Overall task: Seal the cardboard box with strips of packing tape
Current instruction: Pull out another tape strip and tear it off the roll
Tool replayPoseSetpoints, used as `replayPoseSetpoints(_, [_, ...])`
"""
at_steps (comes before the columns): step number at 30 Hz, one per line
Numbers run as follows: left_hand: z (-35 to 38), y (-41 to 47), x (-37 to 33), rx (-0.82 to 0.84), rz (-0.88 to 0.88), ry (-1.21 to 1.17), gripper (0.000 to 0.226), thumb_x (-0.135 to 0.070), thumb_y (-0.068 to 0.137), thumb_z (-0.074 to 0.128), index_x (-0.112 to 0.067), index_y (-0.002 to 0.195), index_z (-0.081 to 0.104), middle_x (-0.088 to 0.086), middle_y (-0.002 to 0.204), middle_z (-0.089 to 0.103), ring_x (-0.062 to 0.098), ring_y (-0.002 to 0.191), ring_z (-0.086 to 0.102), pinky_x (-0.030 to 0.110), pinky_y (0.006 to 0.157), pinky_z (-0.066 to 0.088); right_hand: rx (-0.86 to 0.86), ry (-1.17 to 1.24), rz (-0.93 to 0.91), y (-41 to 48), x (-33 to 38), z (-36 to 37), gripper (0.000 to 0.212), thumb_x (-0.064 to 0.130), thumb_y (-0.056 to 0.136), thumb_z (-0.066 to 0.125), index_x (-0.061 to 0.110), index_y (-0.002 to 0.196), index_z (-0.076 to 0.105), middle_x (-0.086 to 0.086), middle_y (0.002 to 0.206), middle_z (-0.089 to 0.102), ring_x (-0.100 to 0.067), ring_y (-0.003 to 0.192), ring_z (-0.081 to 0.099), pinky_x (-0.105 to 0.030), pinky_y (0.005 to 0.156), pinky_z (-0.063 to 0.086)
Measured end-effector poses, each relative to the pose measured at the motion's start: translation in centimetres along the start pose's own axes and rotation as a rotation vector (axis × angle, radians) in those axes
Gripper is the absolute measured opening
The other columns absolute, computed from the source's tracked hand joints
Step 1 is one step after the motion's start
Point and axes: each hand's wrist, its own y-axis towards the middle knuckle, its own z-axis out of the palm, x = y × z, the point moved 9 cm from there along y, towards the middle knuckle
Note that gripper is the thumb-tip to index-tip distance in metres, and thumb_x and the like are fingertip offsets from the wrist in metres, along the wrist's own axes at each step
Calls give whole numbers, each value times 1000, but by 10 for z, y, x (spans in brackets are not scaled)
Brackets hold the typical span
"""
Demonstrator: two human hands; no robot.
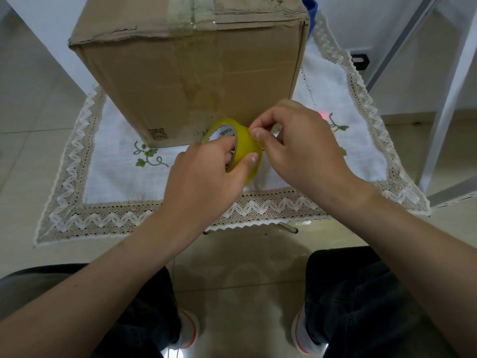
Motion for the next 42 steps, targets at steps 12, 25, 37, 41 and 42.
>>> replayPoseSetpoints(12, [-14, -2, -5, -52, -78, -42, 47, -44, 93, 62, -11, 64, 45, 0, 44, 40, 20, 45, 33, 31, 48, 27, -123, -59, -165, -9, 26, -13, 7, 23, 97, 61, 20, 95, 67, 10, 100, 62, -11, 68, 54, -45, 60, 52])
replayPoseSetpoints(25, [-10, 5, 14, 78, -337, -287, 32, -40, 99, 61, -20, 82, 77, -18, 65, 77, 7, 68, 74, 27, 66, 52, -192, -68, -314, -15, 43, -19, 9, 20, 98, 60, 14, 96, 66, 1, 102, 63, -17, 69, 59, -45, 50, 51])
replayPoseSetpoints(37, [-2, 3, 16, 176, -445, -526, 29, -33, 102, 61, -10, 94, 77, -2, 70, 81, 19, 67, 79, 33, 64, 63, -208, -68, -326, -9, 45, -22, 10, 21, 97, 59, 15, 96, 67, 3, 100, 67, -22, 72, 63, -48, 55, 53])
replayPoseSetpoints(41, [-1, 1, 16, 188, -497, -645, 27, -28, 103, 61, -6, 91, 74, -1, 60, 77, 11, 51, 74, 20, 45, 56, -230, -111, -371, -11, 53, -20, 13, 21, 98, 56, 13, 96, 66, -1, 100, 67, -25, 68, 61, -46, 50, 50])
replayPoseSetpoints(42, [0, 1, 15, 190, -495, -659, 28, -28, 103, 61, -7, 90, 73, -1, 61, 77, 12, 52, 74, 21, 46, 57, -237, -116, -374, -10, 54, -20, 14, 21, 98, 55, 13, 96, 66, -2, 100, 67, -26, 67, 61, -46, 50, 50])
